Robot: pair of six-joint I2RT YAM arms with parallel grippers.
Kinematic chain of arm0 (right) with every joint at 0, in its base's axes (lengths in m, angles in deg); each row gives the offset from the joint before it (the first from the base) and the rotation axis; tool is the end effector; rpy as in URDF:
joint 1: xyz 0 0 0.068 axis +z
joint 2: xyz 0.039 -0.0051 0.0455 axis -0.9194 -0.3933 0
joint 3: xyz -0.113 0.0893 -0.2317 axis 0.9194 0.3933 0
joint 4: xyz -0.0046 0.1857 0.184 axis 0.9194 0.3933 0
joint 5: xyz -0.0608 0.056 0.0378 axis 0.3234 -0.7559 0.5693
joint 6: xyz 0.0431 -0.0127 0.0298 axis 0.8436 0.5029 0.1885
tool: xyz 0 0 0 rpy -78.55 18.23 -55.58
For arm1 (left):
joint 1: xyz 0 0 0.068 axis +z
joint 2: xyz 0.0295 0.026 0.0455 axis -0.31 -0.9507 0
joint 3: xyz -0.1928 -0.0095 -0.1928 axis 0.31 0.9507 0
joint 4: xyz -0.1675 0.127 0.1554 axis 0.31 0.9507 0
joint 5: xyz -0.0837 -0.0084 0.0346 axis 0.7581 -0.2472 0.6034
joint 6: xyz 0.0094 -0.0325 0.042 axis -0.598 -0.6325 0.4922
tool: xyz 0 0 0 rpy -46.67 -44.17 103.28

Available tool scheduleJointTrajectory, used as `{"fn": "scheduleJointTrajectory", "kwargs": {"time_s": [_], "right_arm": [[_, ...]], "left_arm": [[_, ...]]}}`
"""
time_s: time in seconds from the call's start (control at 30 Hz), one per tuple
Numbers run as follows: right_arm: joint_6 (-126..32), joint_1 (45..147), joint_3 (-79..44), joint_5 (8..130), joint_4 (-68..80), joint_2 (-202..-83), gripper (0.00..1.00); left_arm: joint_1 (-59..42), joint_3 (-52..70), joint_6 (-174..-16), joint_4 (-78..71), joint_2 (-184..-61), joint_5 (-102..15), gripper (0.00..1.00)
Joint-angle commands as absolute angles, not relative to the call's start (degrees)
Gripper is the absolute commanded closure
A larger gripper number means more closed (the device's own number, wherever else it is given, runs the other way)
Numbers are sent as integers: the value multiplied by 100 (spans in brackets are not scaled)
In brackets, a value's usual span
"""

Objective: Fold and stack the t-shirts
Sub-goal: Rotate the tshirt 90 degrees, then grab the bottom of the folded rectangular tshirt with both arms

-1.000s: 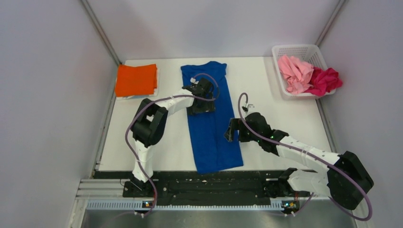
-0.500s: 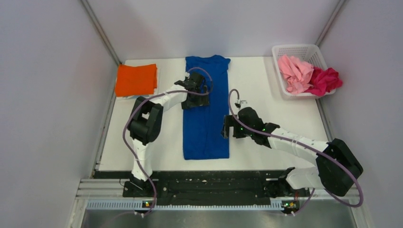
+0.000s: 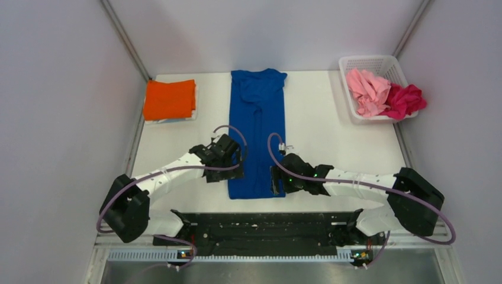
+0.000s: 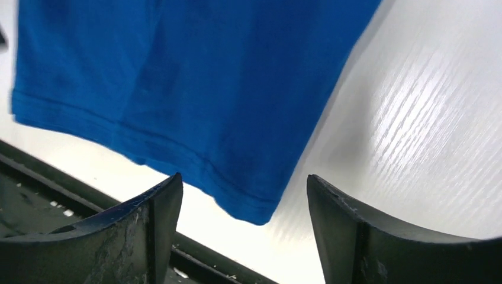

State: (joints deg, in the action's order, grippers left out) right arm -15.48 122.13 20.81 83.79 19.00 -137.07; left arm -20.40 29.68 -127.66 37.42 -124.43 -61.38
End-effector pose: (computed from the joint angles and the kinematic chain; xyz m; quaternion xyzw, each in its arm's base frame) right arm 0.1465 0.2038 0.1775 -0.1180 0.9371 0.1965 0.2634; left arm 0.2046 -0.1550 0.2197 -0.0714 0.9694 -0.0861 0.2186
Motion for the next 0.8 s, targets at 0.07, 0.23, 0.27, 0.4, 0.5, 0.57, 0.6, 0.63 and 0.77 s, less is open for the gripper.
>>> {"fn": "scheduleJointTrajectory", "kwargs": {"time_s": [0.07, 0.23, 0.27, 0.4, 0.5, 0.57, 0.6, 0.63, 0.77], "right_arm": [[-1206, 12383, 2245, 8447, 1446, -14071, 32], [-1069, 12409, 2254, 8451, 1534, -14186, 44], [-1035, 12406, 2276, 8474, 1565, -14172, 45], [-933, 12422, 2356, 8592, 1764, -14113, 47], [-869, 12422, 2437, 8609, 1905, -14054, 50], [-830, 12422, 2500, 8594, 1953, -13975, 51], [-808, 12421, 2526, 8609, 1987, -13956, 51], [-793, 12421, 2546, 8623, 2029, -13928, 51], [-739, 12420, 2623, 8601, 2167, -13801, 53]], "left_arm": [[-2165, 4187, -13217, 3691, -11886, -5437, 12], [-2158, 4715, -13320, 3004, -11662, -4725, 18], [-2162, 4749, -13345, 3000, -11648, -4742, 19], [-2158, 4868, -13344, 3070, -11617, -4881, 30], [-2162, 4891, -13334, 2976, -11651, -5006, 35], [-2153, 4872, -13276, 2822, -11734, -5032, 38], [-2146, 4844, -13277, 2765, -11812, -5075, 39], [-2141, 4791, -13299, 2745, -11886, -5108, 43], [-2141, 4766, -13342, 2577, -12115, -4907, 62]]}}
